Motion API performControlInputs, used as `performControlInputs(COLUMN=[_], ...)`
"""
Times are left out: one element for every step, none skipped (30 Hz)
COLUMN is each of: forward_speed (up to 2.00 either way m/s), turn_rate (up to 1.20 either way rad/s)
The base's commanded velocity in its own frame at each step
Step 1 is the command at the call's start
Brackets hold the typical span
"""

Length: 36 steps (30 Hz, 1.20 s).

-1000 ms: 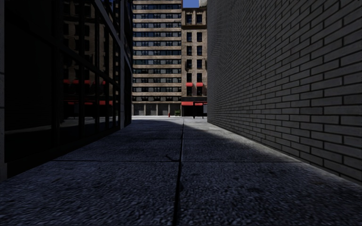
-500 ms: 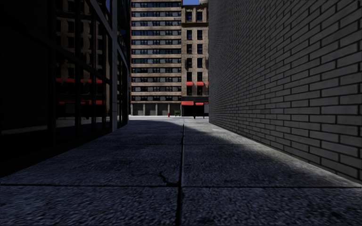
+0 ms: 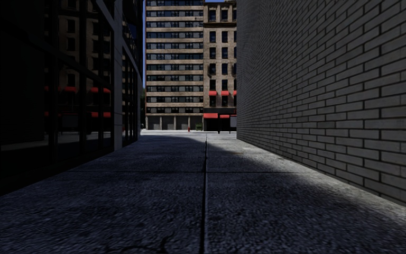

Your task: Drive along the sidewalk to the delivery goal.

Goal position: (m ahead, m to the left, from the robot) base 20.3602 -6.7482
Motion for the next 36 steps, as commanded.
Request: performControlInputs(forward_speed=[2.0,2.0,2.0,2.0,2.0,2.0,2.0,2.0,2.0,2.0,2.0,2.0,2.0,2.0,2.0,2.0,2.0,2.0,2.0,2.0,2.0,2.0,2.0,2.0,2.0,2.0,2.0,2.0,2.0,2.0,2.0,2.0,2.0,2.0,2.0,2.0], turn_rate=[0.0,0.0,0.0,0.0,0.0,0.0,0.0,0.0,0.0,0.0,0.0,0.0,0.0,0.0,0.0,0.0,0.0,0.0,0.0,0.0,0.0,0.0,0.0,0.0,0.0,0.0,0.0,0.0,0.0,0.0,0.0,0.0,0.0,0.0,0.0,0.0])
